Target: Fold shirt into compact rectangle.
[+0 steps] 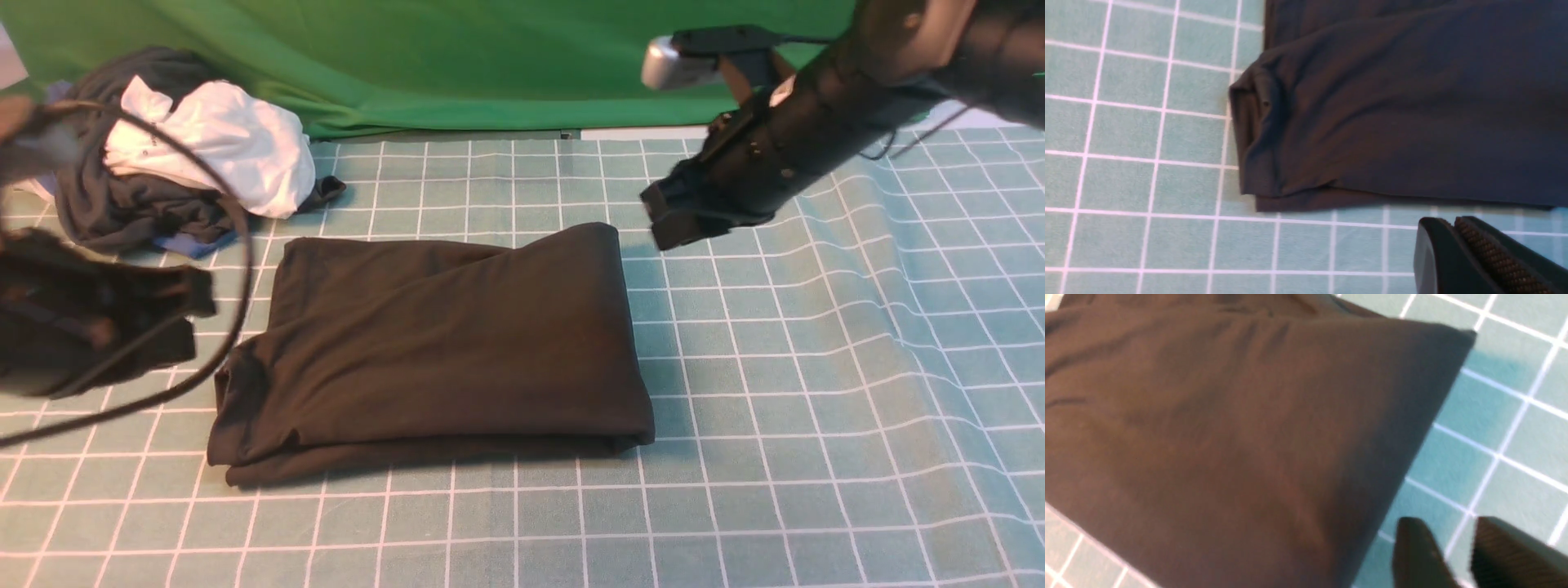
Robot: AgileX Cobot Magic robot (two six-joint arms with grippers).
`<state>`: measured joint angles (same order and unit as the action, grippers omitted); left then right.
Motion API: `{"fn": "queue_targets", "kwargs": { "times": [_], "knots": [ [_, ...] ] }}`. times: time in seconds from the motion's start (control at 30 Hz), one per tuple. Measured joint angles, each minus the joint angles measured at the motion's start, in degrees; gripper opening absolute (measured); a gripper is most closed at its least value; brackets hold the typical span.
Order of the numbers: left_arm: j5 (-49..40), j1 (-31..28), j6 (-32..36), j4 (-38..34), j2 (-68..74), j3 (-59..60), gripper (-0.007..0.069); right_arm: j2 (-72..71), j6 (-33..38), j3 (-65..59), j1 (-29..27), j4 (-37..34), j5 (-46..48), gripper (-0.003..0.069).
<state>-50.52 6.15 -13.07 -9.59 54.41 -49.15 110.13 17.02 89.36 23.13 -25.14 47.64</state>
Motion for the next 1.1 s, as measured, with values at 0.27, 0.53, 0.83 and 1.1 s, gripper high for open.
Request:
{"fn": "queue_targets", "kwargs": {
  "times": [0.27, 0.53, 0.83, 1.1],
  "knots": [
    [-4.57, 0.0, 0.0, -4.79, -15.3, 7.01, 0.0006, 12.09, -0.7, 8.99, 0.05, -1.65, 0.22, 0.0588],
    [-5.84, 0.0, -1.67, -5.61, -23.05, 9.5, 0.0007, 18.54, -1.41, 11.74, 0.05, -6.14, 1.94, 0.0523],
    [-5.2, 0.0, -1.96, -6.62, -23.24, 9.85, 0.0007, 19.01, 1.46, 11.86, -0.72, -6.81, 3.56, 0.0073],
    [-4.66, 0.0, -1.96, -6.92, -23.24, 9.85, 0.0007, 15.56, 1.46, 11.86, -6.78, 0.37, 8.14, 0.0072]
  ]
}}
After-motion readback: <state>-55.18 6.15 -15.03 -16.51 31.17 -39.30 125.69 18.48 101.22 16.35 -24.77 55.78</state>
